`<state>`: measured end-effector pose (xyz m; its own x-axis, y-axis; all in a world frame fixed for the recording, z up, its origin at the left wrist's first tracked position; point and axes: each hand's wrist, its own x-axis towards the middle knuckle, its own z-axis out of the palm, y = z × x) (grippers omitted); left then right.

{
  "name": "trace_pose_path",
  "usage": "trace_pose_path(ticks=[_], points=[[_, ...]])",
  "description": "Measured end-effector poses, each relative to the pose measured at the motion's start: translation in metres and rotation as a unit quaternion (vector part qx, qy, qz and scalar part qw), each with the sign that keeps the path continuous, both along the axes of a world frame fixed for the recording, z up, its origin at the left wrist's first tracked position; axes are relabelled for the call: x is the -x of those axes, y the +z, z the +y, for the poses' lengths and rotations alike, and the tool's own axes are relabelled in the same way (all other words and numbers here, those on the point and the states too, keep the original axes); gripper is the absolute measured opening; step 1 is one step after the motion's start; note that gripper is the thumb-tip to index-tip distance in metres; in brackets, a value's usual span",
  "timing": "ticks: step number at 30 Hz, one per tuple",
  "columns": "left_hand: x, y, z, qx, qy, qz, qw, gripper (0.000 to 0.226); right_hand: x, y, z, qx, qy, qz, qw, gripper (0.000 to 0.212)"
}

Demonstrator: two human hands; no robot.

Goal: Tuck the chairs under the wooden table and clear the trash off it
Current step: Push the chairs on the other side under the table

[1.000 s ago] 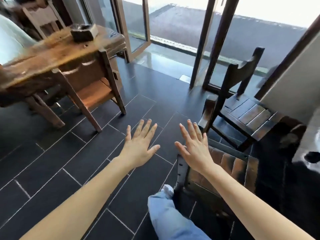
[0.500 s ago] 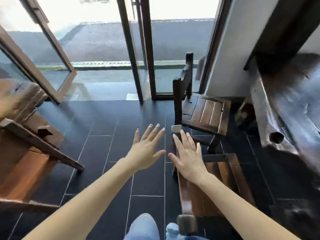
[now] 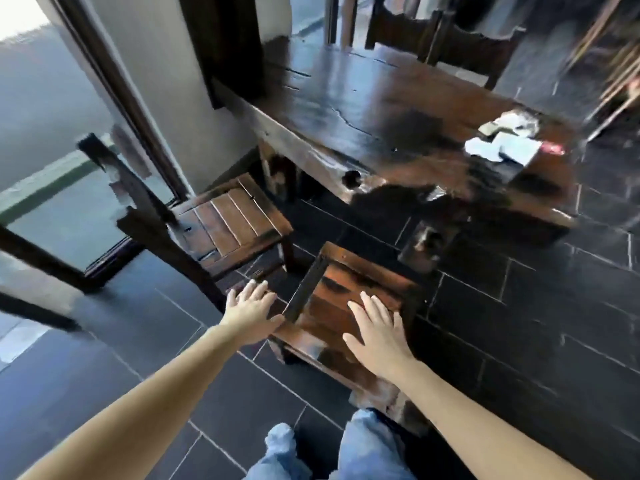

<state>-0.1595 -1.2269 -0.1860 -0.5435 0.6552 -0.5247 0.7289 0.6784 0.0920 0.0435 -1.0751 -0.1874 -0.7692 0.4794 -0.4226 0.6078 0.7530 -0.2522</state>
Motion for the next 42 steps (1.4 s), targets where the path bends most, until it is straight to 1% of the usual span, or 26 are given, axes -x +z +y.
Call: trace_pose_path(ticks=[1, 2, 3, 4, 6, 8, 10, 11, 12, 15, 17, 20, 23, 26, 30, 35, 42], points=[[0.000, -0.007, -0.003, 0.023, -0.012, -0.007, 1.000, 0.052, -0.019, -0.009, -0.005, 0.012, -0.041, -0.039, 0.998, 0.060], [-0.001, -0.012, -0.006, 0.037, -0.037, 0.002, 0.999, 0.046, -0.039, -0.016, -0.009, 0.029, -0.088, -0.073, 0.993, 0.055], [0.000, -0.015, -0.008, 0.045, -0.068, 0.020, 0.997, 0.039, -0.058, -0.022, -0.014, 0.044, -0.134, -0.089, 0.986, 0.049], [0.002, -0.016, -0.007, 0.042, -0.090, 0.037, 0.994, 0.034, -0.074, -0.026, -0.020, 0.046, -0.177, -0.081, 0.980, 0.042], [0.010, -0.016, -0.001, 0.003, -0.075, 0.046, 0.996, 0.026, -0.092, -0.034, -0.032, 0.006, -0.238, -0.011, 0.971, 0.029], [0.017, -0.016, 0.006, -0.047, -0.019, 0.033, 0.998, 0.020, -0.095, -0.039, -0.043, -0.035, -0.289, 0.050, 0.955, 0.021], [0.023, -0.017, 0.012, -0.093, 0.057, 0.004, 0.994, 0.021, -0.093, -0.046, -0.053, -0.088, -0.341, 0.087, 0.932, 0.011], [0.026, -0.018, 0.013, -0.109, 0.091, -0.008, 0.990, 0.021, -0.091, -0.046, -0.057, -0.104, -0.360, 0.094, 0.922, 0.009], [0.029, -0.022, 0.013, -0.113, 0.108, -0.013, 0.988, 0.020, -0.088, -0.045, -0.058, -0.101, -0.382, 0.098, 0.914, 0.011], [0.034, -0.032, 0.011, -0.100, 0.068, 0.022, 0.992, 0.014, -0.078, -0.041, -0.055, -0.080, -0.439, 0.096, 0.890, 0.014], [0.034, -0.037, 0.010, -0.143, 0.062, 0.037, 0.987, 0.011, -0.075, -0.042, -0.054, -0.088, -0.446, 0.099, 0.885, 0.012], [0.030, -0.041, 0.011, -0.208, 0.091, 0.043, 0.973, 0.008, -0.075, -0.043, -0.055, -0.099, -0.451, 0.090, 0.882, 0.012], [0.033, -0.047, 0.016, -0.218, 0.101, 0.038, 0.970, 0.010, -0.072, -0.039, -0.049, -0.096, -0.461, 0.086, 0.878, 0.013], [0.042, -0.049, 0.031, -0.240, 0.099, 0.033, 0.965, 0.012, -0.064, -0.037, -0.034, -0.105, -0.454, 0.088, 0.880, 0.015], [0.050, -0.046, 0.053, -0.251, 0.097, 0.025, 0.963, 0.011, -0.051, -0.032, -0.008, -0.109, -0.452, 0.078, 0.882, 0.012], [0.056, -0.047, 0.075, -0.260, 0.098, 0.015, 0.960, 0.011, -0.044, -0.030, 0.025, -0.113, -0.416, 0.052, 0.901, 0.010], [0.065, -0.049, 0.121, -0.267, 0.104, 0.022, 0.958, 0.014, -0.031, -0.034, 0.085, -0.123, -0.398, 0.037, 0.908, 0.010]])
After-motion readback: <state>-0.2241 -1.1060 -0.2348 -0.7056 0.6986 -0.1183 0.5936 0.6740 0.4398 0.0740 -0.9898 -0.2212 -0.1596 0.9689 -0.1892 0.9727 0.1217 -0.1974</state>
